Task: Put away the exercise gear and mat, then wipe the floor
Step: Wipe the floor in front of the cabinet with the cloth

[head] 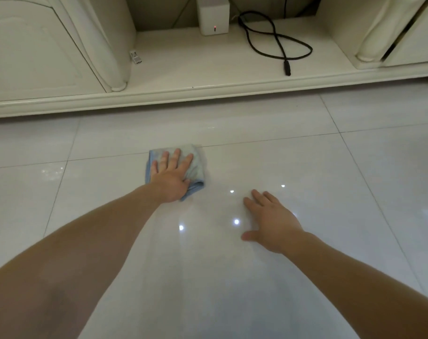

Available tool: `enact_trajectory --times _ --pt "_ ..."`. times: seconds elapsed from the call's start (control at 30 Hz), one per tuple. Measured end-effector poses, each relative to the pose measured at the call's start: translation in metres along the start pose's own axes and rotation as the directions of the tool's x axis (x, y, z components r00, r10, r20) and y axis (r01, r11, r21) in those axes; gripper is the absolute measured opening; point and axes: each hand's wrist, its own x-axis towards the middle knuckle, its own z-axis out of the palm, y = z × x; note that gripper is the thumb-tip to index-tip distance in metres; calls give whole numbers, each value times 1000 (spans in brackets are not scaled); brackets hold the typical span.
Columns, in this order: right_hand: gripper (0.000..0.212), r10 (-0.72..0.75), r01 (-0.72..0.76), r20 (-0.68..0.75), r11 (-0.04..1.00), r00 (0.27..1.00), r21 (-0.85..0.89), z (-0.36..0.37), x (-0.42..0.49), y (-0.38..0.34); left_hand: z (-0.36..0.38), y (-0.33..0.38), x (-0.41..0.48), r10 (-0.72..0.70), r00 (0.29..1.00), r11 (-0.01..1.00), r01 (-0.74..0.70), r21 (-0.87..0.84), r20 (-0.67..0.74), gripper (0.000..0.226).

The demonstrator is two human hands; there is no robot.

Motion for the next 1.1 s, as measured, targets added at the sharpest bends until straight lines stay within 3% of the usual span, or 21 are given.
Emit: enact_trajectory --times 0.23,0.43,0.67,0.87,1.1 --pt "93 -37 36 -29 998 999 -53 3 1 9 -1 47 11 95 995 995 -95 16 -8 71" --pt "89 -143 148 63 985 988 -87 -8 -2 29 3 95 19 186 982 982 -186 23 -23 72" --pt "81 -117 116 -58 993 991 -24 4 -11 34 0 136 30 228 974 973 -228 25 7 71" --pt "84 -98 100 -43 994 994 38 6 -10 37 -3 149 33 279 960 960 -280 21 19 72" --pt "80 -119 118 -59 993 991 -24 9 -11 38 10 137 4 334 943 943 -334 1 -16 69"
